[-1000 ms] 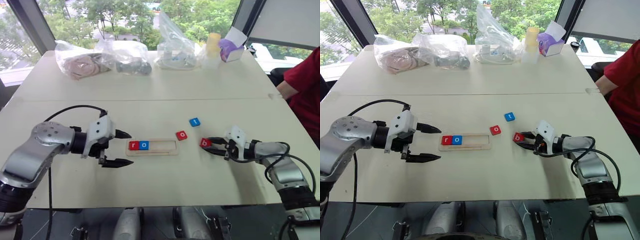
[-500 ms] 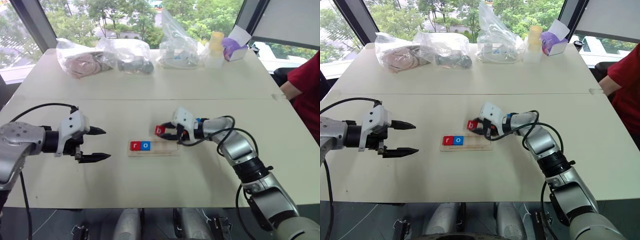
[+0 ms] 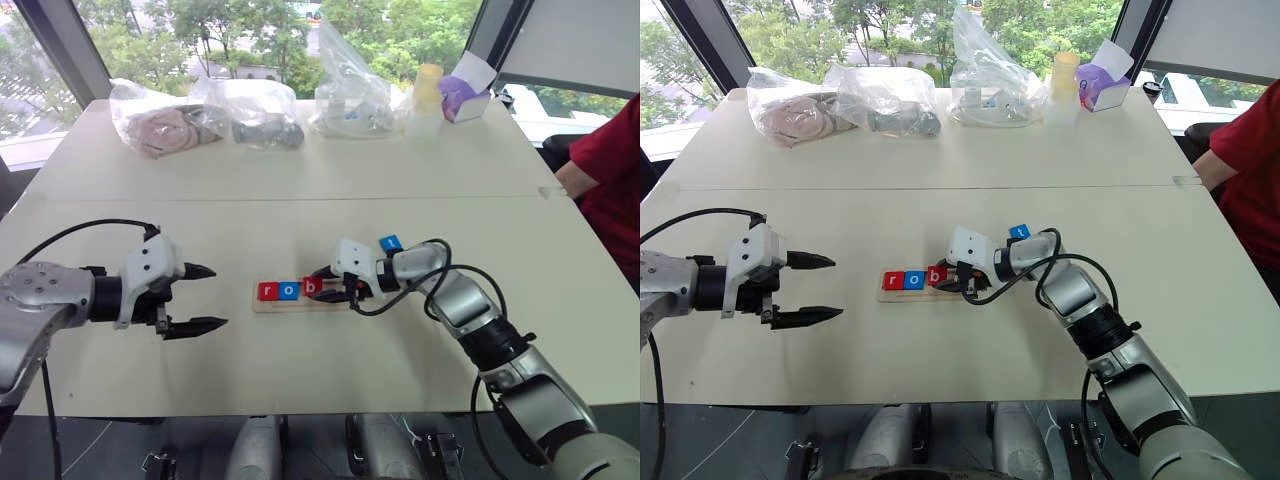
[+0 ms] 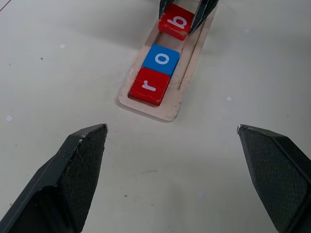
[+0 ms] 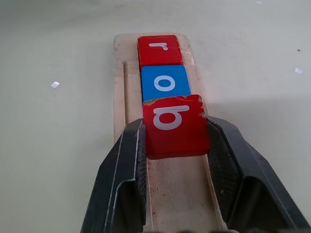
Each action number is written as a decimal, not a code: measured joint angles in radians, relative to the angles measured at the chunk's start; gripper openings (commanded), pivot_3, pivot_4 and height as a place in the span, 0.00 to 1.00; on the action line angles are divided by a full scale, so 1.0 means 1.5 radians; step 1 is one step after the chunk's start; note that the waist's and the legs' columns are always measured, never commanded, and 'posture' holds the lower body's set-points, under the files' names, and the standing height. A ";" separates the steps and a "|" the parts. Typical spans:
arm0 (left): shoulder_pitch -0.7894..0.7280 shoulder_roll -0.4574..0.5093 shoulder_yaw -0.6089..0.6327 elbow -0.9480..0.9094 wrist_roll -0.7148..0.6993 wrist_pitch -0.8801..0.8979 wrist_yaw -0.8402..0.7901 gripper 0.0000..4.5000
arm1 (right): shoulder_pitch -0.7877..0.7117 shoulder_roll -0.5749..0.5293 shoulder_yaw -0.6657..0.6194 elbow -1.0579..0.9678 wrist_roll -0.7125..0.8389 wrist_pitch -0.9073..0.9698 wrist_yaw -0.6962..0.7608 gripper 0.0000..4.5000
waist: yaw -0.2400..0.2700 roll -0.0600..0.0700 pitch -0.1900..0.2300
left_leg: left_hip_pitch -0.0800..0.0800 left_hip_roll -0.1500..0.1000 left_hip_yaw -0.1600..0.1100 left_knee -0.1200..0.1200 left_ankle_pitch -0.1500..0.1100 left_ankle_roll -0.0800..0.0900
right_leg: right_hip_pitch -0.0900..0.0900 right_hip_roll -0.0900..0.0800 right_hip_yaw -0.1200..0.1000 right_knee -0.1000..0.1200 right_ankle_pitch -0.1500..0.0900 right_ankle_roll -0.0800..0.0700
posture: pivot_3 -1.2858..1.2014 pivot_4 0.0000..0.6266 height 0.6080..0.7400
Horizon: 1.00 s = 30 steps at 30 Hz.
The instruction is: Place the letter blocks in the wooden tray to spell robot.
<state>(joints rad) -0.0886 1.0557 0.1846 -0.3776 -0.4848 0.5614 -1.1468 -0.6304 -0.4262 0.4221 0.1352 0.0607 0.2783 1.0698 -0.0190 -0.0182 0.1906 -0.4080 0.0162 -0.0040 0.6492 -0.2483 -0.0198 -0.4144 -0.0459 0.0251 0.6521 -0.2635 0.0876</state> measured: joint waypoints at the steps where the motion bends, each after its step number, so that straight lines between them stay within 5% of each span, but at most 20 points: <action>1: 0.001 0.000 0.000 0.000 0.000 0.000 0.001 1.00 | 0.000 0.005 0.001 0.007 -0.003 -0.006 -0.001 0.26 | 0.000 0.000 0.000 | 0.000 0.000 0.000 0.000 0.000 0.000 | 0.000 0.000 0.000 0.000 0.000 0.000 | 0.52 0.24 1.00; 14: 0.012 -0.001 0.000 -0.012 0.000 0.000 0.025 1.00 | -0.001 0.022 0.003 0.038 -0.028 -0.037 0.003 0.26 | -0.001 0.000 0.000 | 0.000 0.000 0.000 0.000 0.000 0.000 | 0.000 0.000 0.000 0.000 0.000 0.000 | 0.52 0.24 1.00; 21: 0.012 -0.001 0.000 -0.012 0.002 -0.003 0.028 1.00 | -0.001 0.036 0.001 0.045 -0.031 -0.040 -0.003 0.99 | 0.000 0.000 0.000 | 0.000 0.000 0.000 0.000 0.000 0.000 | 0.000 0.000 0.000 0.000 0.000 0.000 | 0.52 0.24 1.00; 30: 0.003 -0.017 -0.001 -0.016 -0.002 0.001 0.040 1.00 | 0.003 0.023 -0.062 -0.014 -0.008 0.023 -0.042 0.99 | 0.001 0.000 0.000 | 0.000 0.000 0.000 0.000 0.000 0.000 | 0.000 0.000 0.000 0.000 0.000 0.000 | 0.52 0.24 1.00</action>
<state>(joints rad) -0.0834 1.0295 0.1828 -0.4021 -0.4879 0.5631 -1.0871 -0.6256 -0.3918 0.3286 0.1149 0.0489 0.3135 1.0075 -0.0172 -0.0182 0.1906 -0.4081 0.0163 -0.0043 0.6491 -0.2483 -0.0198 -0.4144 -0.0462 0.0251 0.6523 -0.2635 0.0876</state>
